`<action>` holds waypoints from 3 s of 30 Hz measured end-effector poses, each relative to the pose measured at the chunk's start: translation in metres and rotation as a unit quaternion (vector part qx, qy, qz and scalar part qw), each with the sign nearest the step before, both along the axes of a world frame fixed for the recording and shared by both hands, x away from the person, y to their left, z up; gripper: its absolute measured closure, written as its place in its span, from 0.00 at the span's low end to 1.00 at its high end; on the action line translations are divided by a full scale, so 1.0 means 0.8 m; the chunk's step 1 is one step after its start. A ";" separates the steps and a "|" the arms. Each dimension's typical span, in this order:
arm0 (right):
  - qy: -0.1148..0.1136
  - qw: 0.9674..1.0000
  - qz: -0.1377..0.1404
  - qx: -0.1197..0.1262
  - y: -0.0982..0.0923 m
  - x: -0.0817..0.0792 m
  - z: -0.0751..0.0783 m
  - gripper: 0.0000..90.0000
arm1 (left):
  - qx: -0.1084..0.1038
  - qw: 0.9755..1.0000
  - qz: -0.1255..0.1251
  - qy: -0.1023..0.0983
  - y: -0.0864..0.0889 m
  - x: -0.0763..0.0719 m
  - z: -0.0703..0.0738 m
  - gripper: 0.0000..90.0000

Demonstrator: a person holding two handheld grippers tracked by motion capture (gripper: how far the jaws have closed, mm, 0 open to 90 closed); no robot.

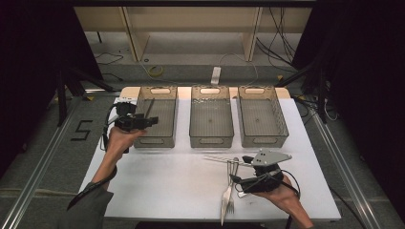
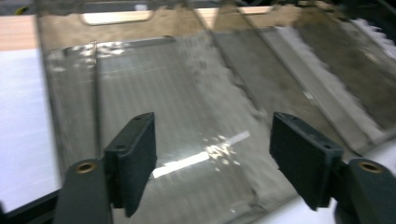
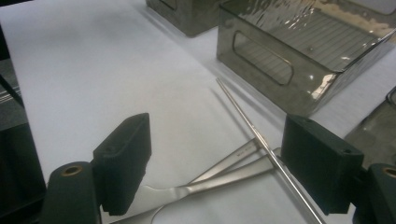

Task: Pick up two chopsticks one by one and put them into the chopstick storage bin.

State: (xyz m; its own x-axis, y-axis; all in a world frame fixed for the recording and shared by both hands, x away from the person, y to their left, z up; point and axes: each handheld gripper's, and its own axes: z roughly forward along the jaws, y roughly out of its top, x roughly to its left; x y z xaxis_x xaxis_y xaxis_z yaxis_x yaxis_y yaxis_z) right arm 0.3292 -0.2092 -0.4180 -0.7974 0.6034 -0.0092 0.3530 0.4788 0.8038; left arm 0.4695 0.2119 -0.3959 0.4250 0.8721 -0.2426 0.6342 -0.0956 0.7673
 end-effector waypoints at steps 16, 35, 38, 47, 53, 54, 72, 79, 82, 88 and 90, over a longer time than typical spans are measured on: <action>0.034 0.996 -0.008 -0.085 -0.013 0.053 0.012 0.33 | 0.015 0.996 -0.085 -0.038 -0.034 -0.088 -0.010 0.19; 0.106 0.977 -0.005 -0.187 -0.013 0.112 -0.012 0.42 | -0.021 0.989 -0.128 -0.064 -0.043 -0.141 -0.017 0.17; 0.117 0.972 0.005 -0.206 -0.008 0.114 -0.019 0.48 | -0.022 0.990 -0.125 -0.066 -0.043 -0.146 -0.019 0.17; 0.146 0.961 0.007 -0.236 -0.002 0.121 -0.033 0.63 | -0.041 0.988 -0.130 -0.074 -0.038 -0.151 -0.023 0.17; 0.157 0.953 0.009 -0.258 -0.001 0.122 -0.039 0.74 | -0.025 0.988 -0.134 -0.077 -0.041 -0.152 -0.025 0.17; 0.157 0.953 0.009 -0.258 -0.001 0.122 -0.039 0.74 | -0.026 0.988 -0.134 -0.076 -0.042 -0.152 -0.025 0.17; 0.156 0.942 0.057 -0.290 0.004 0.118 -0.049 0.95 | -0.015 0.987 -0.145 -0.072 -0.045 -0.153 -0.027 0.17; 0.126 0.940 0.086 -0.305 0.006 0.111 -0.042 0.96 | -0.013 0.986 -0.147 -0.074 -0.046 -0.153 -0.027 0.17; 0.106 0.938 0.095 -0.315 0.010 0.102 -0.025 0.96 | -0.016 0.986 -0.147 -0.075 -0.046 -0.153 -0.025 0.17; 0.074 0.941 0.119 -0.307 0.024 0.086 -0.001 0.96 | 0.000 0.982 -0.167 -0.082 -0.055 -0.154 -0.021 0.17; 0.059 0.942 0.129 -0.303 0.033 0.080 0.005 0.96 | 0.011 0.981 -0.174 -0.085 -0.060 -0.154 -0.019 0.17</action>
